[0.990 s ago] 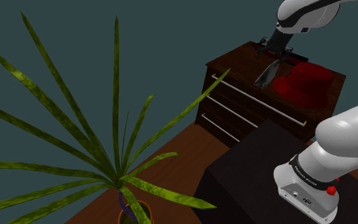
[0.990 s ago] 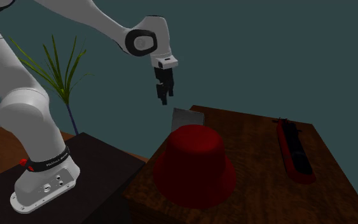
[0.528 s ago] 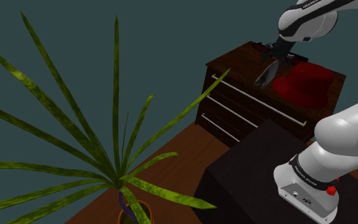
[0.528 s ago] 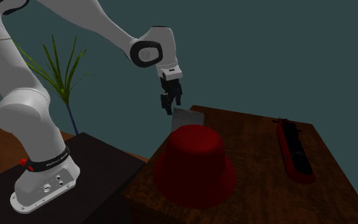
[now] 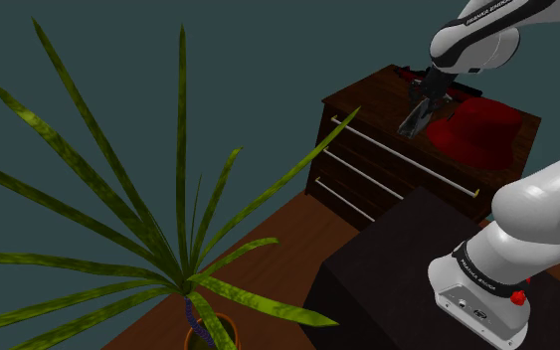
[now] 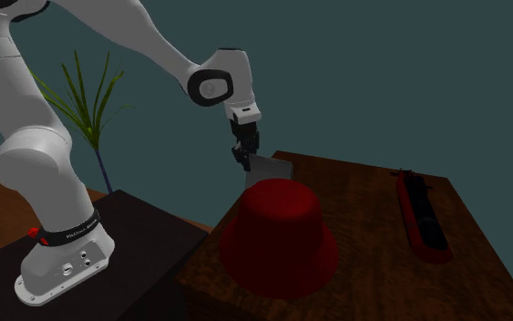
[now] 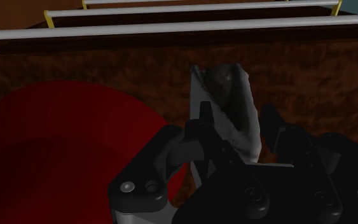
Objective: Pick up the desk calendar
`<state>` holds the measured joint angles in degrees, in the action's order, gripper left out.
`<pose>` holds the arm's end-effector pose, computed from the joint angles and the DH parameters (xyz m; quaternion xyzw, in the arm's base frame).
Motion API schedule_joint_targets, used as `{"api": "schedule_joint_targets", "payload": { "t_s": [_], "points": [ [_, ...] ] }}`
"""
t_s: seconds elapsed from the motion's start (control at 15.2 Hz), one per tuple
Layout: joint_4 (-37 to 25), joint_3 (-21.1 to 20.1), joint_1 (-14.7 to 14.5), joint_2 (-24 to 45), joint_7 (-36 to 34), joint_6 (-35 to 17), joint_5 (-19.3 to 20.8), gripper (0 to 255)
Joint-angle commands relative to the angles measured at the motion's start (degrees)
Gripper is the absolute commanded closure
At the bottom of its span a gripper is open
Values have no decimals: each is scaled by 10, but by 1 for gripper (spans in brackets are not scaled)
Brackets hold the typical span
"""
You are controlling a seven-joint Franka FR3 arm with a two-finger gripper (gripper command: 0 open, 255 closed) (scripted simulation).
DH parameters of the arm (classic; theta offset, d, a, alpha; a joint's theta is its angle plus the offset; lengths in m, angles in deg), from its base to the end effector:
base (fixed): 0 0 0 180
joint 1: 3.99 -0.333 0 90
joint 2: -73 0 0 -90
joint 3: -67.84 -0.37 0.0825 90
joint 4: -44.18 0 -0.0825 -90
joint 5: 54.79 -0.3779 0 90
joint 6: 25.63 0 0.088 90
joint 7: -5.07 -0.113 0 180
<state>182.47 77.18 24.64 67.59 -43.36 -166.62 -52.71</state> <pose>0.3805 -0.2982 0.4124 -0.7361 0.6733 -0.0703 0.0017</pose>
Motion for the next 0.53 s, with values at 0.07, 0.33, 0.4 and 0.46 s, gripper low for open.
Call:
{"api": "schedule_joint_targets", "payload": {
  "t_s": [0.07,0.33,0.4,0.46],
  "points": [
    [0,0,0,0,0,0,0,255],
    [1,1,0,0,0,0,0,255],
    [0,1,1,0,0,0,0,255],
    [-3,0,1,-5,0,8,1,255]
  ]
}}
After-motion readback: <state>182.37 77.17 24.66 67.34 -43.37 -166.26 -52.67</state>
